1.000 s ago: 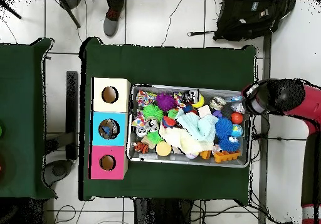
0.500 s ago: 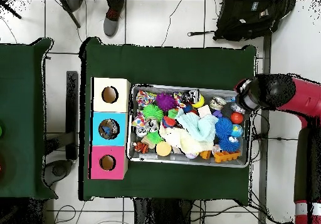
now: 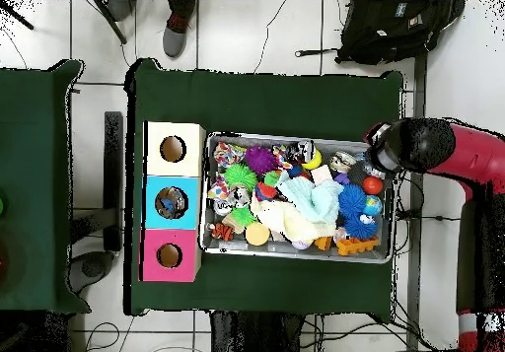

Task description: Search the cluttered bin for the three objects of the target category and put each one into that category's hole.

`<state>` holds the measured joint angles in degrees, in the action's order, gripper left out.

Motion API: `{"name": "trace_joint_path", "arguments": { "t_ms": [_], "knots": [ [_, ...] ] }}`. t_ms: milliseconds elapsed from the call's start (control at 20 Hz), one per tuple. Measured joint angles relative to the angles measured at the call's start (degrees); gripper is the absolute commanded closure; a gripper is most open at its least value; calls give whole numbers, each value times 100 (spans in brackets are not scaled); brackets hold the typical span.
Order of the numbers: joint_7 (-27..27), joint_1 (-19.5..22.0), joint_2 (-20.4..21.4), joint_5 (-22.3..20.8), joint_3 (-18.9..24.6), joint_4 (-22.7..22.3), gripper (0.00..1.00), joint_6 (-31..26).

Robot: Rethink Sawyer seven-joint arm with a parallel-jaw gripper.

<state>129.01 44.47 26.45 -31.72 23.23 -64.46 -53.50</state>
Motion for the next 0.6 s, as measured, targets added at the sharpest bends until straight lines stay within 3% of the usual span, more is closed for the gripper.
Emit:
{"name": "trace_joint_path", "arguments": {
  "t_ms": [600],
  "knots": [
    [0, 70, -315, -5, -1, 1, 100, 85]
  ]
}}
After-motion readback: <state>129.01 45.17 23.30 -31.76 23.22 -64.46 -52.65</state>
